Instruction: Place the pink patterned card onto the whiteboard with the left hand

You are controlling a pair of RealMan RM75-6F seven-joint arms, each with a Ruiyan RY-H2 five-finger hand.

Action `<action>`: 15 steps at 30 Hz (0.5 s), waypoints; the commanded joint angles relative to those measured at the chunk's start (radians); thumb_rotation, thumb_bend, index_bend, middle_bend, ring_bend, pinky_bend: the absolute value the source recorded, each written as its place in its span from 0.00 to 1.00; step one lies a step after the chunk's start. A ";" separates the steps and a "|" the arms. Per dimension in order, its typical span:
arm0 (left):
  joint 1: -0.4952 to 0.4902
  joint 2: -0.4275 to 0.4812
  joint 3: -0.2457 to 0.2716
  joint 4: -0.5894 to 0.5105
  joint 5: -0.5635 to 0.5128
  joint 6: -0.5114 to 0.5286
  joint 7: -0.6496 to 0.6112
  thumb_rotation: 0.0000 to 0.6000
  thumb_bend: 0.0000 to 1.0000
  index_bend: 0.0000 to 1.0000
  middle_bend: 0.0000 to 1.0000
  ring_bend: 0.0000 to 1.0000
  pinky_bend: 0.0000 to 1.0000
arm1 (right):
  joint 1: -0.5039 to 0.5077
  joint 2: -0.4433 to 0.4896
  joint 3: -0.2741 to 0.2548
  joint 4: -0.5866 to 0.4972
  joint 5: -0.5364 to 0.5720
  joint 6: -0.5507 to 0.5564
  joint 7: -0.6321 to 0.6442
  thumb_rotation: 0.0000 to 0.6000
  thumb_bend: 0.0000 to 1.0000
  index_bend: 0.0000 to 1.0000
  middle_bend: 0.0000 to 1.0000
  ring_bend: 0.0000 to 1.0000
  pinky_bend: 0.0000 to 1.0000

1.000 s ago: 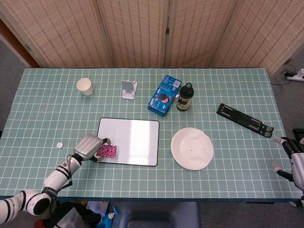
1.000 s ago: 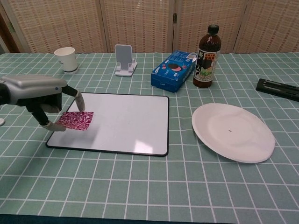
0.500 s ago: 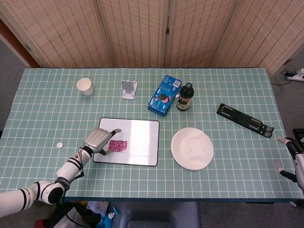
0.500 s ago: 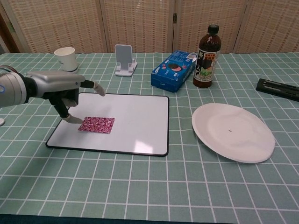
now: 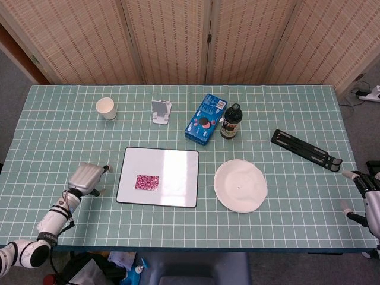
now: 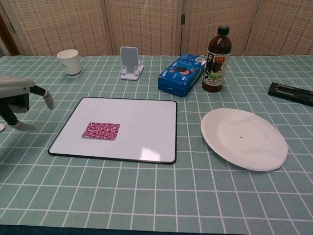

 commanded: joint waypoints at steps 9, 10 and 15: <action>0.049 -0.025 0.026 0.210 0.003 -0.051 -0.121 1.00 0.23 0.36 0.99 0.98 0.98 | 0.004 0.003 -0.001 -0.009 -0.007 0.000 -0.008 1.00 0.25 0.22 0.25 0.23 0.30; 0.051 -0.028 0.025 0.224 0.004 -0.055 -0.131 1.00 0.23 0.36 0.99 0.98 0.98 | 0.004 0.003 0.000 -0.010 -0.007 0.001 -0.009 1.00 0.25 0.22 0.25 0.23 0.30; 0.055 -0.049 0.025 0.293 0.014 -0.088 -0.171 1.00 0.23 0.36 0.99 0.98 0.98 | 0.003 0.006 0.001 -0.015 -0.009 0.005 -0.013 1.00 0.25 0.22 0.25 0.23 0.30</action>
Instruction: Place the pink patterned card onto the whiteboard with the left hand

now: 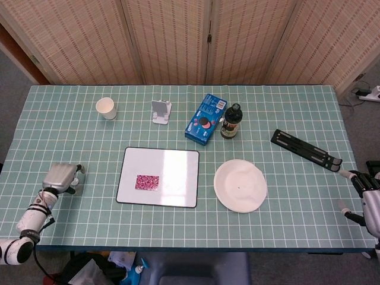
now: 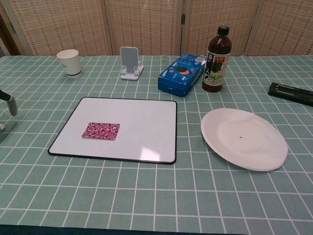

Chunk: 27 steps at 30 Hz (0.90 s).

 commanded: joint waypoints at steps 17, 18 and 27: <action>0.019 -0.072 -0.019 0.169 0.028 -0.074 -0.111 1.00 0.23 0.39 0.99 0.98 0.98 | -0.005 0.008 -0.001 -0.013 0.002 0.005 -0.011 1.00 0.25 0.22 0.25 0.23 0.30; 0.018 -0.073 -0.020 0.171 0.030 -0.075 -0.113 1.00 0.23 0.39 0.99 0.98 0.98 | -0.005 0.008 -0.002 -0.013 0.003 0.005 -0.012 1.00 0.25 0.22 0.25 0.23 0.30; 0.018 -0.091 -0.034 0.202 0.043 -0.076 -0.128 1.00 0.23 0.42 0.99 0.98 0.98 | -0.005 0.009 -0.001 -0.017 0.006 0.004 -0.017 1.00 0.25 0.22 0.25 0.23 0.30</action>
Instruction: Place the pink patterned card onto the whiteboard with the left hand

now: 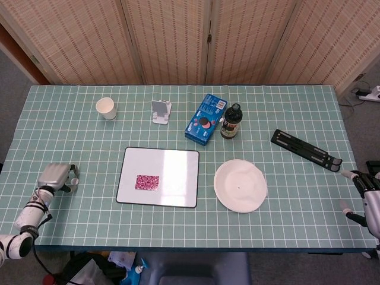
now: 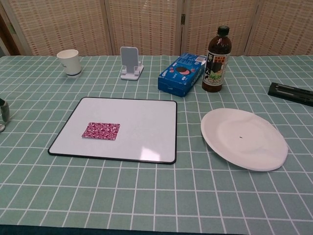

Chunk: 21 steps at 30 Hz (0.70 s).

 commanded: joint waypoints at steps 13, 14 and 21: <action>0.004 -0.023 -0.009 0.046 0.011 -0.023 -0.022 1.00 0.23 0.45 0.99 0.98 0.98 | -0.005 0.002 -0.001 -0.004 0.003 0.005 -0.004 1.00 0.25 0.22 0.25 0.23 0.30; 0.004 -0.024 -0.009 0.048 0.012 -0.023 -0.023 1.00 0.23 0.45 0.99 0.98 0.98 | -0.005 0.002 -0.001 -0.004 0.003 0.004 -0.005 1.00 0.25 0.22 0.25 0.23 0.30; 0.005 -0.033 -0.014 0.067 0.014 -0.030 -0.030 1.00 0.23 0.48 0.99 0.98 0.98 | -0.005 0.003 -0.001 -0.007 0.004 0.003 -0.007 1.00 0.25 0.22 0.25 0.23 0.30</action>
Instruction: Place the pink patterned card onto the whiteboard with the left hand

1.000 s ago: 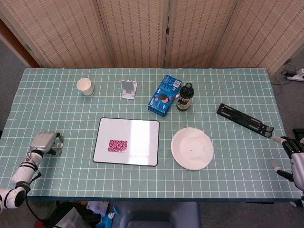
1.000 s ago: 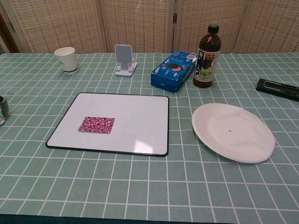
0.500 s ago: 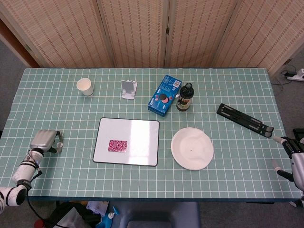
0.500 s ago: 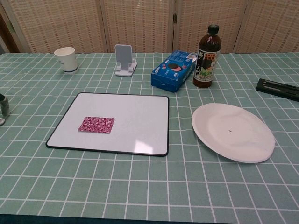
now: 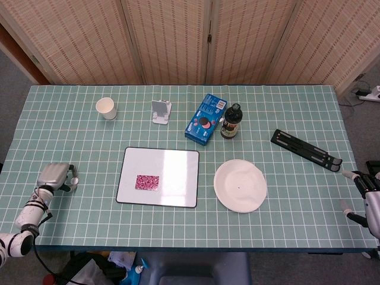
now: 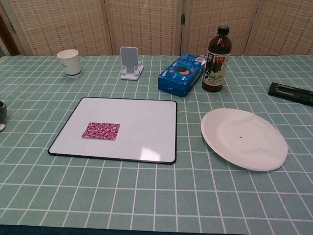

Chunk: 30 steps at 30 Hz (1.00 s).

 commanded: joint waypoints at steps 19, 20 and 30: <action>-0.024 0.073 -0.044 -0.159 0.063 0.063 -0.024 1.00 0.28 0.51 1.00 0.98 0.98 | 0.005 -0.001 0.004 -0.001 0.001 -0.004 -0.002 1.00 0.25 0.22 0.25 0.23 0.30; -0.029 0.078 -0.049 -0.176 0.066 0.068 -0.017 1.00 0.28 0.51 1.00 0.98 0.98 | 0.006 -0.001 0.004 -0.001 0.001 -0.005 -0.002 1.00 0.25 0.22 0.25 0.23 0.30; -0.115 0.103 -0.098 -0.341 0.062 0.061 0.077 1.00 0.28 0.51 1.00 0.98 0.98 | 0.010 0.001 0.006 0.000 0.001 -0.008 -0.002 1.00 0.25 0.22 0.25 0.23 0.30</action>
